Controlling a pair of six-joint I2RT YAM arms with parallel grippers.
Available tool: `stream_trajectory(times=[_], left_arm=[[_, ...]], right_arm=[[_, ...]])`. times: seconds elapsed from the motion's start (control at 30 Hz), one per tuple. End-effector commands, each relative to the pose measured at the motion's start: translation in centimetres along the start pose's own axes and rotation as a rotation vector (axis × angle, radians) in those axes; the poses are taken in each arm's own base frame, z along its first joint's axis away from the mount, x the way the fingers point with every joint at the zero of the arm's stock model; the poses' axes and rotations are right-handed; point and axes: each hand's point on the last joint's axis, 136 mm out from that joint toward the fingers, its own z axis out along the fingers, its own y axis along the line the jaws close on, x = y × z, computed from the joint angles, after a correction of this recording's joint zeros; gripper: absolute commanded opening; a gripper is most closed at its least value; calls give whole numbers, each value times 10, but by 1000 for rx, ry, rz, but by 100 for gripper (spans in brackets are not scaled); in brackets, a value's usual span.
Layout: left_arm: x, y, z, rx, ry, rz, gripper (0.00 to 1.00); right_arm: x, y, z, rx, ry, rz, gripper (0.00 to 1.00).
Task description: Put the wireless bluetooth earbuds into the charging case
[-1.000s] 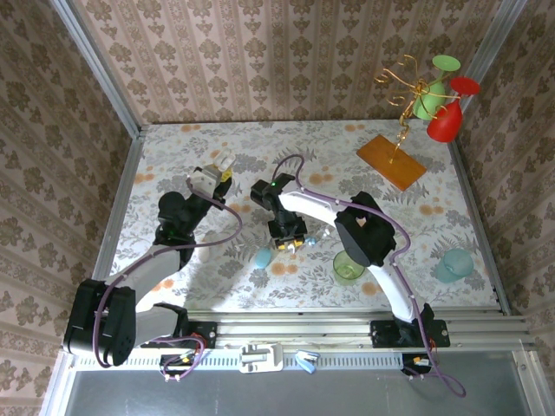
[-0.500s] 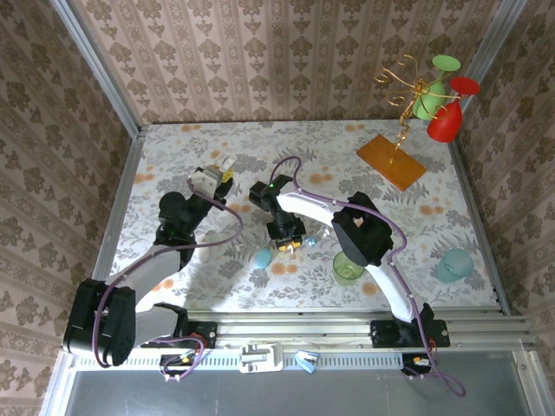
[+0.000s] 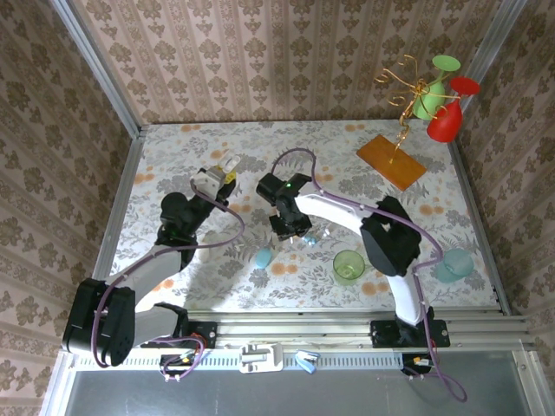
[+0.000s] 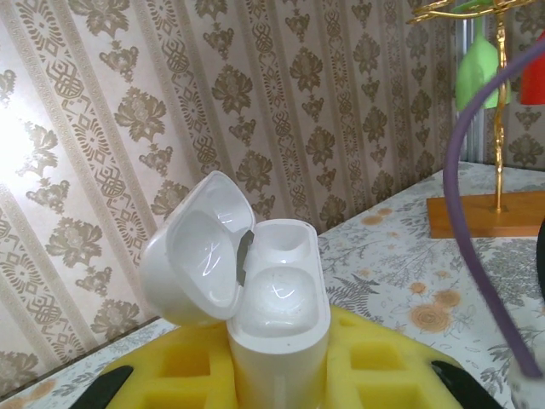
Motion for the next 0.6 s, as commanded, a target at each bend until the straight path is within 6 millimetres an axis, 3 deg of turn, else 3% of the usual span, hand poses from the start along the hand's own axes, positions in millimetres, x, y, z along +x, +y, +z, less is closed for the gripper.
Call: stream_trajectory(times=[0.0,0.1,0.37,0.57], left_arm=[[-8,-10,5,46,-12,-14,0],[-8,-18,5,72,-6,-25,0],[-13,-38,5,188,-7,-99,0],[-15,-65,4,342,-17,-163,0]], right_arm=[[-25,-1,-33,-31,-180,-67,25],[-33,-10,-58,-42,-288,-81,25],[-42,-15,-153,-219,-604,-128,25],[-45,-3,-211,-362,-764,-179,25]])
